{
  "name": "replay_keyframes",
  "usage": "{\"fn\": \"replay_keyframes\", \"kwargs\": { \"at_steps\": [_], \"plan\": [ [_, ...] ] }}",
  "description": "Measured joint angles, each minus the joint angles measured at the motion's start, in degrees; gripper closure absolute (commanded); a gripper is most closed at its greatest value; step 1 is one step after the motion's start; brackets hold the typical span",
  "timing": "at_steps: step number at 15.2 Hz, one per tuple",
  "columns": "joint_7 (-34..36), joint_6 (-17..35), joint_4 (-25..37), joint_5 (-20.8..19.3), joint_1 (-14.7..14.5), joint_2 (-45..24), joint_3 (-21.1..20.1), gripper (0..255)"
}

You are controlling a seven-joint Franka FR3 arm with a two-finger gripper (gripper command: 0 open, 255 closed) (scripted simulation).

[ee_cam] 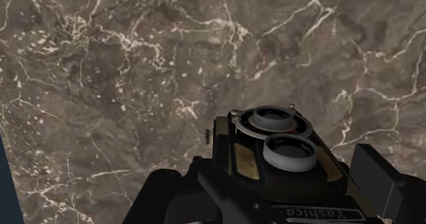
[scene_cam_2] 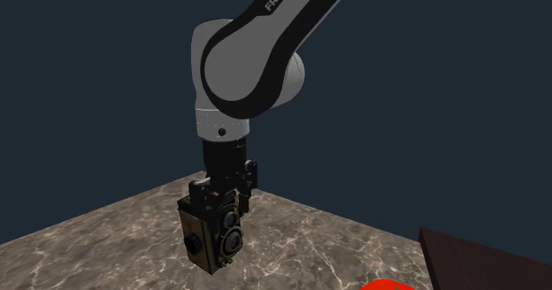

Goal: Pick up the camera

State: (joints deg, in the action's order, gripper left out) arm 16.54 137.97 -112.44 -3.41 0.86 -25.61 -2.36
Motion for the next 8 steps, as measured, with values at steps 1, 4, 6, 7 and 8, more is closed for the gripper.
{"fn": "replay_keyframes", "kwargs": {
  "at_steps": [1, 4, 6, 7, 8],
  "plan": [
    [0.0, 0.0, 0.0, 0.0, 0.0, 0.0, 0.0, 255],
    [-0.1, -0.2, 0.1, 0.0, 0.0, 0.1, 0.0, 255],
    [-0.1, -1.2, 0.3, 0.1, 0.0, 0.8, 0.0, 255],
    [-0.2, -1.7, 0.1, 0.2, 0.1, 1.4, -0.1, 255],
    [-0.2, -2.3, 0.2, 0.2, 0.1, 2.0, -0.1, 255]
  ]
}}
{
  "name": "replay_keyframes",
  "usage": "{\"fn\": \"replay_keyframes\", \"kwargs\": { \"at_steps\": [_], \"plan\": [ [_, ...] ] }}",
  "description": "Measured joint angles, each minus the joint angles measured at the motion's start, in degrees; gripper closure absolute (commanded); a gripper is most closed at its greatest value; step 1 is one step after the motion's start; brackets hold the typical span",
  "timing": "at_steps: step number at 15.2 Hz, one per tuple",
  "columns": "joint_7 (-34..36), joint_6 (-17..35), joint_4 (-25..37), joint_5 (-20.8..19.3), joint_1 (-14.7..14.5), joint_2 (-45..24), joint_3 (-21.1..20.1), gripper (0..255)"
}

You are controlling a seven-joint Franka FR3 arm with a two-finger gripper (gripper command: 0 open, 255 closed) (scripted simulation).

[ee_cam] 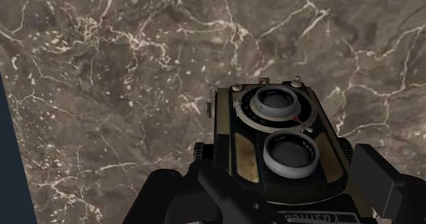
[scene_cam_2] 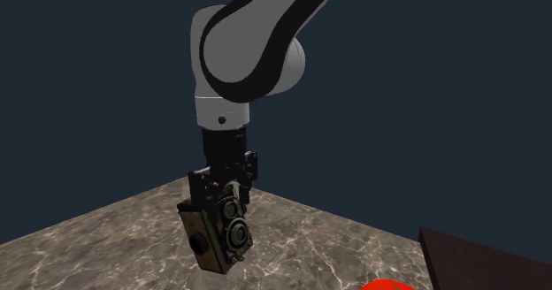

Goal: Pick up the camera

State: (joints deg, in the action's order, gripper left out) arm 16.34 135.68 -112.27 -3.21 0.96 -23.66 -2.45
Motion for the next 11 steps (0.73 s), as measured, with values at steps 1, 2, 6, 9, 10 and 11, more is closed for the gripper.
{"fn": "replay_keyframes", "kwargs": {
  "at_steps": [1, 2, 6, 9, 10, 11],
  "plan": [
    [0.0, -0.7, 0.4, 0.0, 0.0, 0.2, 0.0, 255],
    [0.0, -1.3, 0.5, 0.1, 0.0, 0.7, -0.1, 255],
    [-0.3, -3.8, 1.0, 0.3, 0.1, 2.7, -0.1, 255],
    [-0.3, -5.5, 1.3, 0.4, 0.1, 4.1, -0.2, 255],
    [-0.4, -6.1, 1.5, 0.5, 0.2, 4.6, -0.2, 255],
    [-0.4, -6.6, 1.7, 0.5, 0.1, 4.8, -0.2, 255]
  ]
}}
